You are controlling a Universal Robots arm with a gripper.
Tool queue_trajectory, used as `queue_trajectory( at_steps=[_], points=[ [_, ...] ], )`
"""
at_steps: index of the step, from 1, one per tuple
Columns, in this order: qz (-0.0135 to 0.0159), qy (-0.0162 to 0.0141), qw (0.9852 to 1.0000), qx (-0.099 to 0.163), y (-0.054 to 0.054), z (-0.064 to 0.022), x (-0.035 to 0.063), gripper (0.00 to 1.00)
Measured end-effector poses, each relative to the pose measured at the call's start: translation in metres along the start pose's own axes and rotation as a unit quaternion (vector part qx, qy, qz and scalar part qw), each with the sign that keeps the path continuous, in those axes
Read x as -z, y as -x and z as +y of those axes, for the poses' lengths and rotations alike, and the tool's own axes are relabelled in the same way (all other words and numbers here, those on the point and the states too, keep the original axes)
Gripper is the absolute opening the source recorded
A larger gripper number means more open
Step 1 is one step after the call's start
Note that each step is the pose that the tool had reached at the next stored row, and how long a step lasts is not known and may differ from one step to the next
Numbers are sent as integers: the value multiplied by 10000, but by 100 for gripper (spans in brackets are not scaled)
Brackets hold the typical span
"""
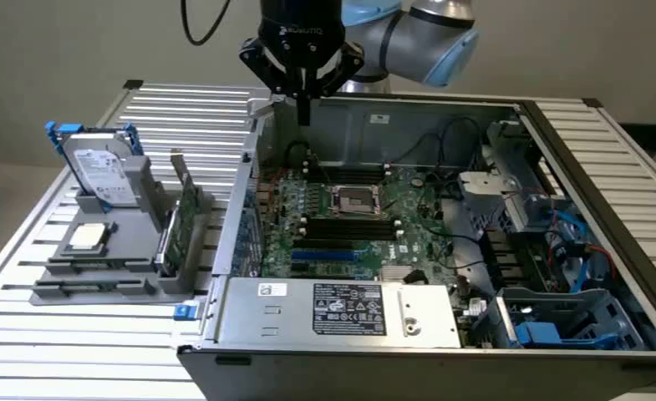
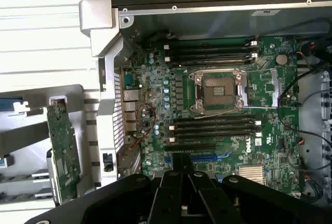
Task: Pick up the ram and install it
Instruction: 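Reach for the ram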
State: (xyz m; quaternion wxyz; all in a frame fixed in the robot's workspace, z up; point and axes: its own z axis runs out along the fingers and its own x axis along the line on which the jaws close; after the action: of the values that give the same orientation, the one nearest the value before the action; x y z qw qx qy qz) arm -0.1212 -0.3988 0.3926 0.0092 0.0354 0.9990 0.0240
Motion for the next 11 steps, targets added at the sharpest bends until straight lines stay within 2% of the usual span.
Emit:
queue_trajectory(
  at_steps=[11],
  points=[
    [1, -1, 10000, 1, -22, -1, 1, 11]
  ],
)
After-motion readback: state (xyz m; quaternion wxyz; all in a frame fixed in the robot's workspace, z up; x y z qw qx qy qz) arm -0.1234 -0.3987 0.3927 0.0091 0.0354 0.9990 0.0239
